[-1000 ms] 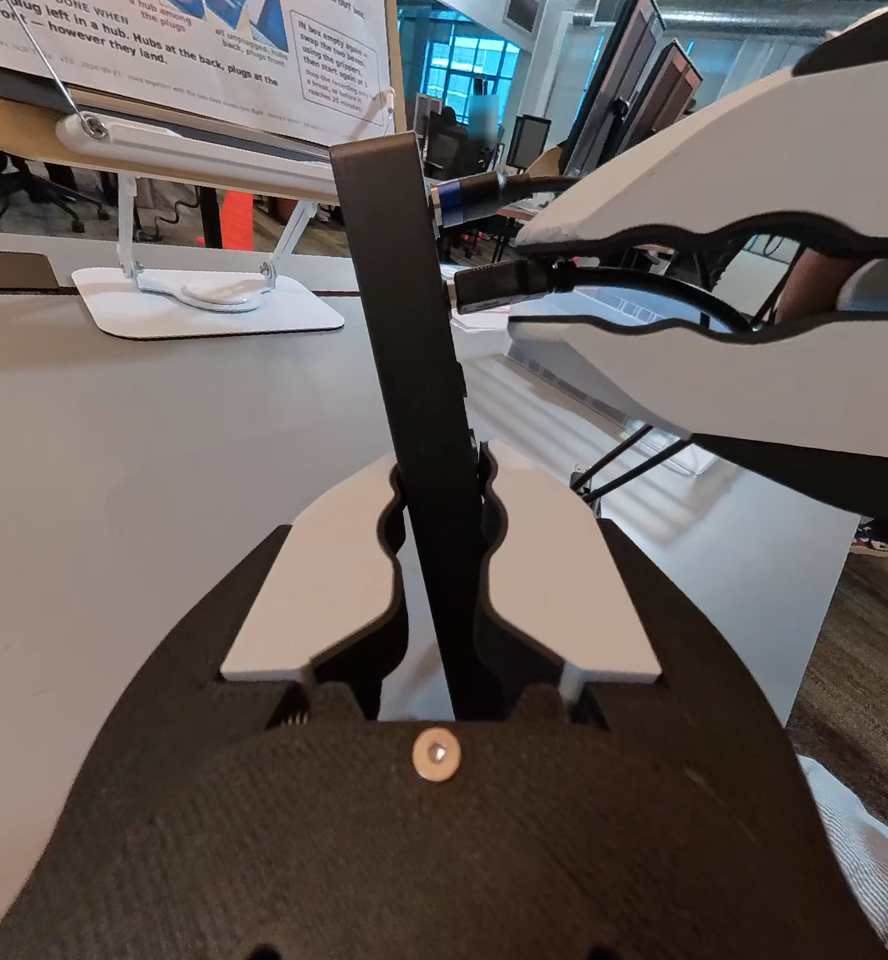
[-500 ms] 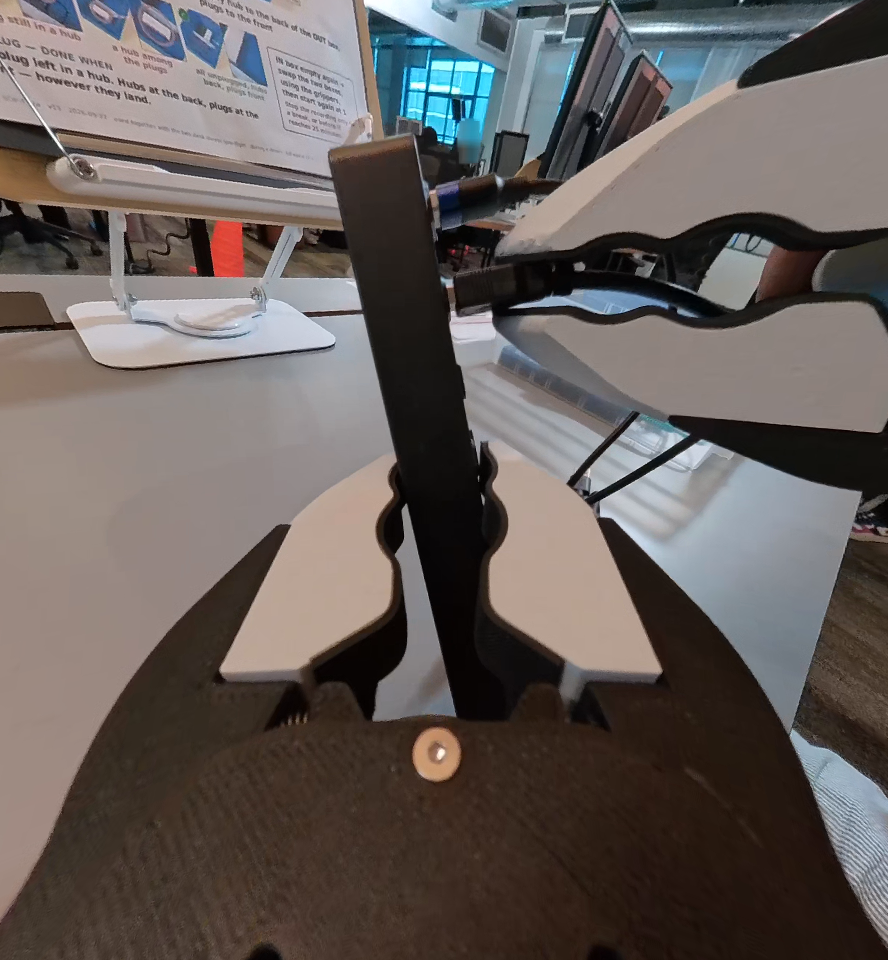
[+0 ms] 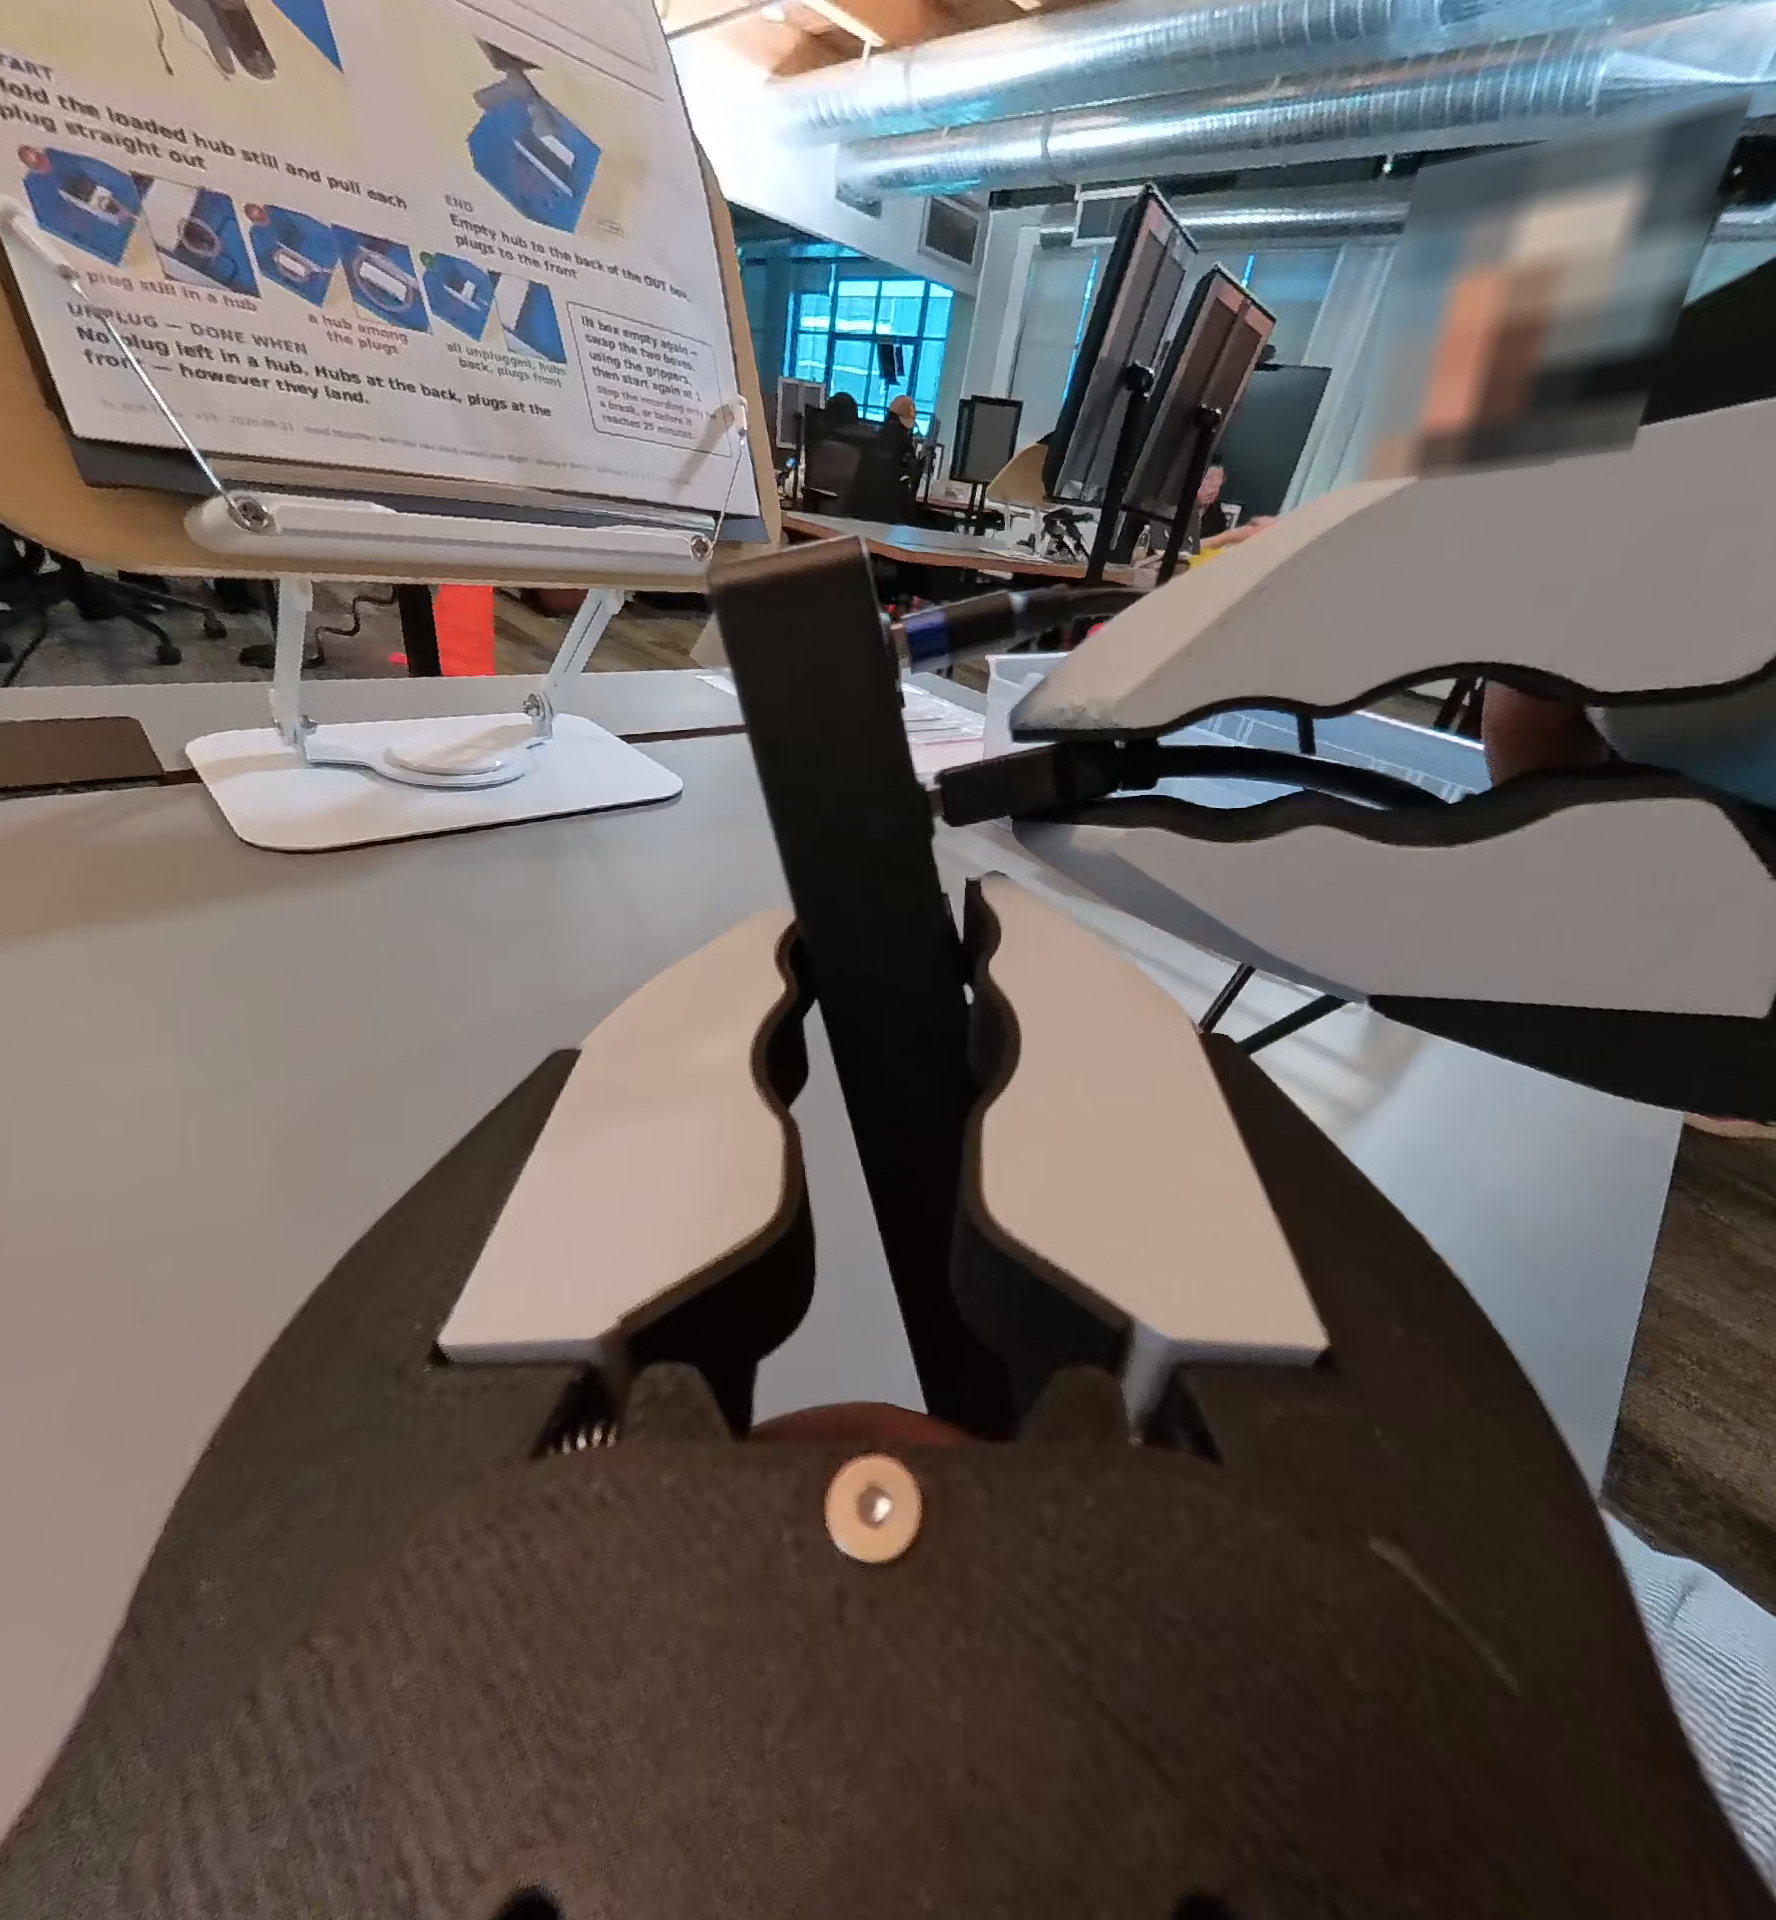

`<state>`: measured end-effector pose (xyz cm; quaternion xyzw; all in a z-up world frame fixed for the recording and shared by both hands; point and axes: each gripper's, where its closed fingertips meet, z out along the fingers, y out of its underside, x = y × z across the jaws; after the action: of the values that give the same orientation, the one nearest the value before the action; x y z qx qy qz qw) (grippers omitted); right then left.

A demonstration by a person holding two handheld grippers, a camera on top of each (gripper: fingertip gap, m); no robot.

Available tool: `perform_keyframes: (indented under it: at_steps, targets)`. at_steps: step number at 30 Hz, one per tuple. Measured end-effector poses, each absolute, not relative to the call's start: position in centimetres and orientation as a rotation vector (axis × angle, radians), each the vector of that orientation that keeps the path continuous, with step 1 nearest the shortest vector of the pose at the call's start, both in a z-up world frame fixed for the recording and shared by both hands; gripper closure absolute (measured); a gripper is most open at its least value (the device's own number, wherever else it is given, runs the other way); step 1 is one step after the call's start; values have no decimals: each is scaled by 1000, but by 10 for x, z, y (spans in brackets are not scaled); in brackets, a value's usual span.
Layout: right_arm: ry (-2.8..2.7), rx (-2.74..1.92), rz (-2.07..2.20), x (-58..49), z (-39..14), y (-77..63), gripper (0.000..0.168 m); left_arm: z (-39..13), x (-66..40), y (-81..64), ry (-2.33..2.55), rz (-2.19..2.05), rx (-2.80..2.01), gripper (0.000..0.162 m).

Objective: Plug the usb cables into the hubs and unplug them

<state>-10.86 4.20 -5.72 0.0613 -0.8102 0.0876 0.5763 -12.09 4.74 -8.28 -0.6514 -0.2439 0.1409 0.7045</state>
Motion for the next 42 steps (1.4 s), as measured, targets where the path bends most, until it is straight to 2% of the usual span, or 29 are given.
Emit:
perform_keyframes:
  at_steps: [22,38,40,42]
  targets:
    - [-1982,-28,222,-110,-64,52,159,-90,-126,53,-735,112,-1432,137]
    - [-1982,12,199,-108,-64,55,159,-92,-126,55,-706,163,-1492,136]
    - [-2005,-17,193,-106,-64,58,159,-103,-143,43,-834,210,-1482,135]
    - [-1996,-63,247,-93,-49,62,159,-122,-177,4,-1074,19,-1329,136]
